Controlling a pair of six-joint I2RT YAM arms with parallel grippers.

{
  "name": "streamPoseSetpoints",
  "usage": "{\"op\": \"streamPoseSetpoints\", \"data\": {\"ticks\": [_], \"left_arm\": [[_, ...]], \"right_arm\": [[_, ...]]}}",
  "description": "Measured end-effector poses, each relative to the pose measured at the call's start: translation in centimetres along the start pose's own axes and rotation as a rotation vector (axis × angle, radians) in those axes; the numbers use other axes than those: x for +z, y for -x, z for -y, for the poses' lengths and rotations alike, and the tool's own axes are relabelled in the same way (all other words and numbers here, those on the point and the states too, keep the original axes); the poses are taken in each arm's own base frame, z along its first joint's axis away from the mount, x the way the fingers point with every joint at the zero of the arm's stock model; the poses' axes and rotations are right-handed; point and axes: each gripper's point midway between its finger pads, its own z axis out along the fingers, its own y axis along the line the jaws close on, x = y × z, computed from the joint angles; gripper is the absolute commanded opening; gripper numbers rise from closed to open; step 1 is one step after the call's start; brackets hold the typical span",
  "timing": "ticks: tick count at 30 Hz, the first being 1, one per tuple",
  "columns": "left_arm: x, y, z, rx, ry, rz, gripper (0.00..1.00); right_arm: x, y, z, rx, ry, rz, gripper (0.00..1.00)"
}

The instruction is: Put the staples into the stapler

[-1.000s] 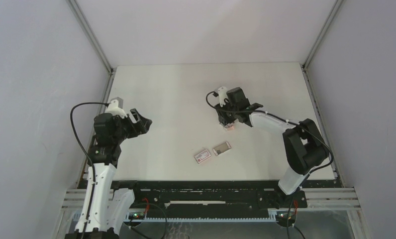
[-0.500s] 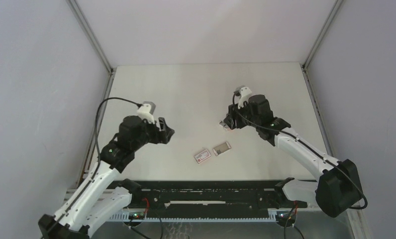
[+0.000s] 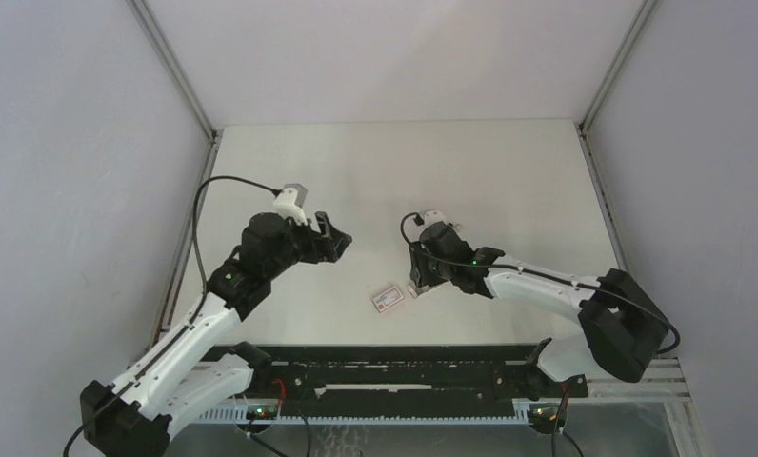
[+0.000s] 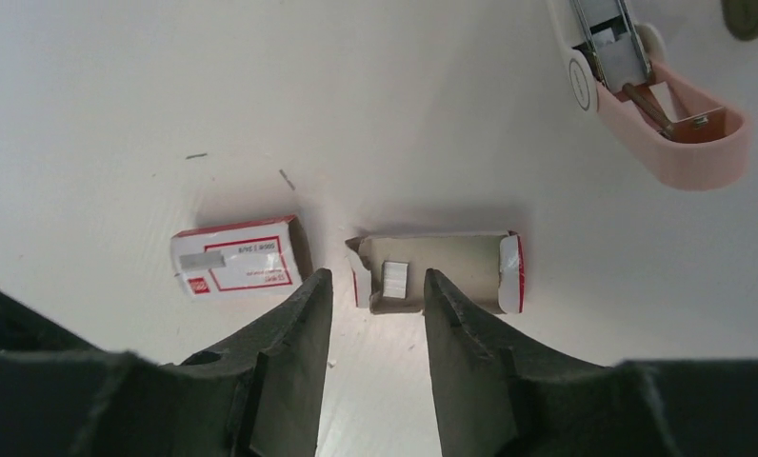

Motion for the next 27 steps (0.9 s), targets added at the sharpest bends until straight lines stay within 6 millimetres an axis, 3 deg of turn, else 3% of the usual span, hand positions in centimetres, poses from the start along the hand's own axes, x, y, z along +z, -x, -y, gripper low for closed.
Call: {"op": "streamPoseSetpoints", "data": {"ticks": [4, 9, 19, 27], "left_arm": [[-0.6, 1.8, -1.8, -0.071, 0.031, 0.082, 0.82], [-1.4, 2.0, -3.8, -0.118, 0.077, 0.114, 0.82], [-1.7, 2.3, -4.0, -0.122, 0.084, 0.132, 0.82], [-1.7, 2.3, -4.0, -0.122, 0.085, 0.131, 0.82]], "right_arm": [[1.5, -1.4, 0.6, 0.031, -0.045, -0.047, 0.34], [2.5, -2.4, 1.1, 0.041, -0.071, -0.081, 0.28], [3.7, -4.1, 1.2, 0.037, -0.099, -0.131, 0.18], [3.9, -4.1, 1.1, 0.018, -0.122, -0.127, 0.12]]}}
